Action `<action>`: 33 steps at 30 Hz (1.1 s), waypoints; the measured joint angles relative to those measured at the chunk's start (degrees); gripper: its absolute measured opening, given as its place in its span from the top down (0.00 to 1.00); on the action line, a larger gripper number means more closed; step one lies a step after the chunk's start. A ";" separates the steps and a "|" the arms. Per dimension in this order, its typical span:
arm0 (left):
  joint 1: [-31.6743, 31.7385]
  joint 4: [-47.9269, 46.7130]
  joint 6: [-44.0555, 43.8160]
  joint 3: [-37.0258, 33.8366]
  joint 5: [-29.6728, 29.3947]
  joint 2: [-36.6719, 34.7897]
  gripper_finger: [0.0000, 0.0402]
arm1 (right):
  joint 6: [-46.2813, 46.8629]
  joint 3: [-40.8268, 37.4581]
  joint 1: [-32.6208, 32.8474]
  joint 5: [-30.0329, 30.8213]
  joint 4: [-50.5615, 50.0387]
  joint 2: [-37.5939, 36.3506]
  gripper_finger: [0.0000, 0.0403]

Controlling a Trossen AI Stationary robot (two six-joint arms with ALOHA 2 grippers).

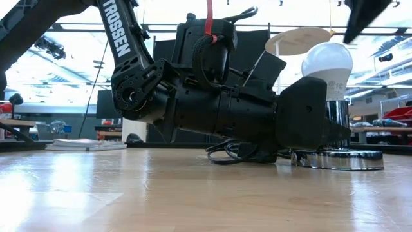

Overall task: Screw lightbulb
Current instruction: Insert the lightbulb into the lamp

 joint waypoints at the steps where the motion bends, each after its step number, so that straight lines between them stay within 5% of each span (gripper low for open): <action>1: 0.00 0.00 0.02 0.00 0.00 0.00 0.51 | 0.43 -1.50 1.01 1.06 0.16 -0.42 0.12; 13: 0.01 0.24 0.38 -0.03 0.12 0.00 0.51 | 0.87 -25.53 8.42 8.16 21.60 -6.83 0.14; 21: 0.00 -0.21 1.80 -0.02 -0.56 -0.02 0.51 | -4.66 -41.39 9.30 17.43 52.01 -7.60 0.14; 33: -0.04 -2.73 1.66 0.11 -1.81 -0.20 0.51 | -13.63 -46.50 9.09 25.86 69.51 -7.43 0.14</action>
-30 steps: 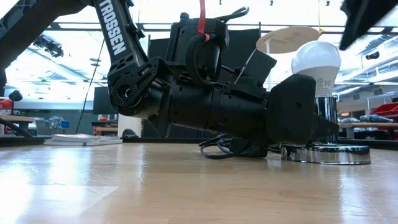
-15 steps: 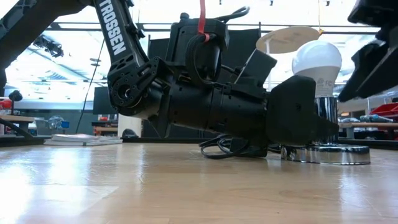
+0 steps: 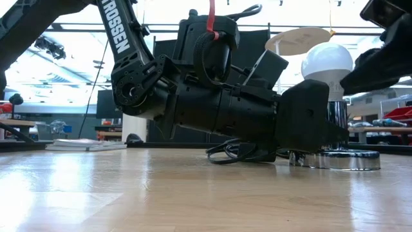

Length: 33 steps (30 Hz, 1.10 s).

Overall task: Screw lightbulb
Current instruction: Insert the lightbulb into the lamp, then remove the lightbulb from the lamp

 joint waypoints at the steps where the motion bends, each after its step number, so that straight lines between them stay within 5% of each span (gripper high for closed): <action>1: 0.01 0.01 0.00 0.00 -0.03 0.01 0.51 | -1.03 0.00 -0.18 -0.01 1.01 0.05 0.14; 22: -0.18 0.67 -1.03 -0.15 0.11 0.07 0.51 | -3.53 -0.07 0.69 -11.03 6.57 0.07 0.14; 29: 0.06 0.57 -1.66 -0.17 -1.31 0.07 0.51 | 0.16 0.09 4.20 -20.32 6.52 -1.21 0.14; 33: 0.10 0.59 -1.62 -0.15 -1.67 0.07 0.51 | 0.89 0.15 6.28 -14.79 3.41 -2.87 0.14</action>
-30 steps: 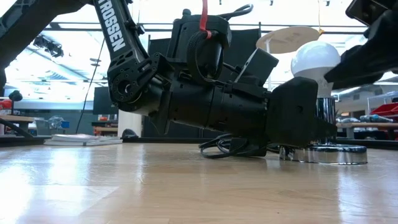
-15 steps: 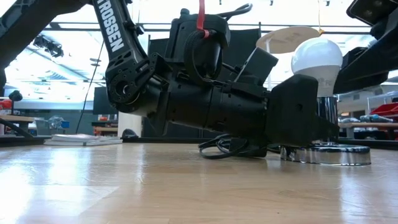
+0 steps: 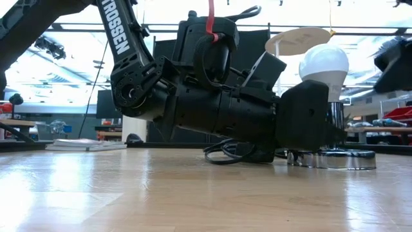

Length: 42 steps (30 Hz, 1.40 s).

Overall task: Screw lightbulb
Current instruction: Remove the lightbulb from the lamp

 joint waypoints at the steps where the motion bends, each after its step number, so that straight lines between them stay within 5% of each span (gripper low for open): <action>1: 0.00 0.00 0.01 0.00 0.01 0.00 0.51 | 1.11 -0.02 0.17 1.43 -1.82 -0.08 0.14; 10: 0.00 0.26 0.18 0.00 0.24 0.02 0.51 | 10.12 -0.09 -1.84 3.62 -12.16 2.56 0.14; 22: -0.02 1.28 2.18 -0.04 1.43 0.12 0.42 | 7.92 -0.13 -3.02 7.27 -2.80 13.11 0.14; 30: -0.02 0.59 1.84 -0.04 3.40 -0.39 0.41 | 7.83 -1.61 -4.47 10.20 -0.38 12.71 0.14; 42: -0.07 -11.74 2.97 -0.20 5.59 -6.13 0.38 | 2.16 -9.29 -7.56 8.48 17.77 12.75 0.23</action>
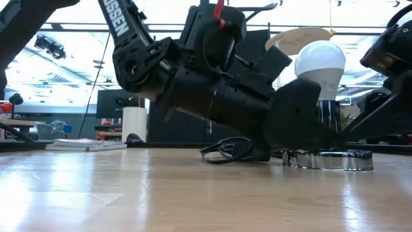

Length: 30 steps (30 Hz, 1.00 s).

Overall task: Screw lightbulb
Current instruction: Remove the lightbulb from the lamp

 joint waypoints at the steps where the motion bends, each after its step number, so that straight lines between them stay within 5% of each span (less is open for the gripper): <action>1: 0.00 -0.46 -0.01 0.00 -0.01 -0.41 0.38 | -0.71 0.00 -0.35 -0.23 0.54 0.00 0.25; 7: 0.00 -2.57 -0.02 0.02 -0.16 -1.95 0.38 | -4.22 0.00 -2.94 -3.22 5.63 1.44 0.30; 21: -0.36 -13.00 -0.21 0.16 -0.28 -8.53 0.38 | -11.19 0.00 -6.98 -2.32 17.74 8.68 0.23; 30: -0.57 -21.85 -1.70 0.60 -0.51 -12.34 0.38 | -13.24 0.07 -7.75 -1.86 24.30 13.64 0.31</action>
